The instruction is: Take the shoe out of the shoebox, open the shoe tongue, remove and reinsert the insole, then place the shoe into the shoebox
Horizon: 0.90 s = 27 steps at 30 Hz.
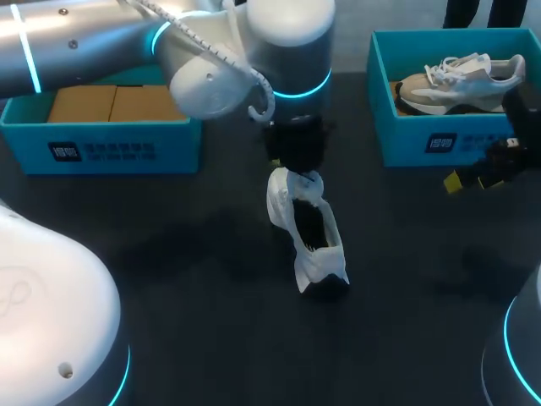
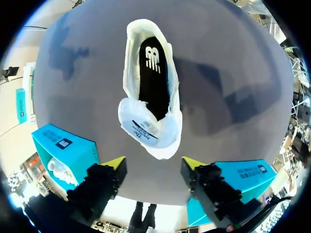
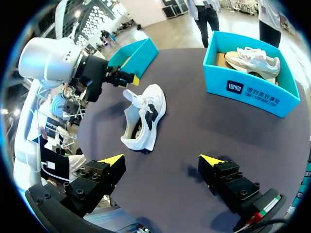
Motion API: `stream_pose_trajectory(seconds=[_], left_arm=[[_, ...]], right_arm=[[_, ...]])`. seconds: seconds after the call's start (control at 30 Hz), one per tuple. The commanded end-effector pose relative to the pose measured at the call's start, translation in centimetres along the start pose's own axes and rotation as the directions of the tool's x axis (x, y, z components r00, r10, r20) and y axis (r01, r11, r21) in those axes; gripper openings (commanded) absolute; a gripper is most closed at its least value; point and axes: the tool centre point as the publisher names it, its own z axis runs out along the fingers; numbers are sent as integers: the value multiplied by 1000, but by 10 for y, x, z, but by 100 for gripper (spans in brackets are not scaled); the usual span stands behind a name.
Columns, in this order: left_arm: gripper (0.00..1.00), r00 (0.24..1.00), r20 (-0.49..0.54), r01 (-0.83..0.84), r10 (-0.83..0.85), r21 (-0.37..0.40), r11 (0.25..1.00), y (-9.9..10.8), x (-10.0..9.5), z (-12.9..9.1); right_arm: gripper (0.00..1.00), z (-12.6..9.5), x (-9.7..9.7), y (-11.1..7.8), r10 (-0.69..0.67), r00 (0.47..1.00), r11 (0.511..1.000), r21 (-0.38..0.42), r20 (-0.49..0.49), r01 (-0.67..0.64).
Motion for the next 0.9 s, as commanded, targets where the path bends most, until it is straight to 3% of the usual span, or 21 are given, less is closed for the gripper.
stream_pose_trajectory(seconds=[0.03, 0.13, 0.2, 0.47, 0.53, 0.9], left_arm=[[57, 1000, -15, -3, 3, 11, 1000, 6, -9, 15], [56, 1000, -21, -6, 6, 16, 1000, 7, -10, 19], [49, 999, -28, -15, 16, 25, 1000, 8, -12, 28], [45, 998, -22, -51, 52, 56, 997, -2, -11, 36], [39, 998, -20, -53, 54, 59, 997, -5, -10, 37], [39, 996, -13, -81, 83, 93, 992, -32, -3, 34]], right_arm=[[100, 0, 0, -1, 1, 1000, 1000, 0, 1, -1], [100, 0, 0, -1, 1, 1000, 1000, 0, 1, -1], [100, 0, 0, -1, 1, 1000, 1000, 0, 1, -1], [100, 0, 0, -1, 1, 1000, 1000, 0, 1, -1], [100, 0, 0, -1, 1, 1000, 1000, 0, 1, -1], [100, 0, 0, -1, 1, 1000, 1000, 0, 1, -1]])
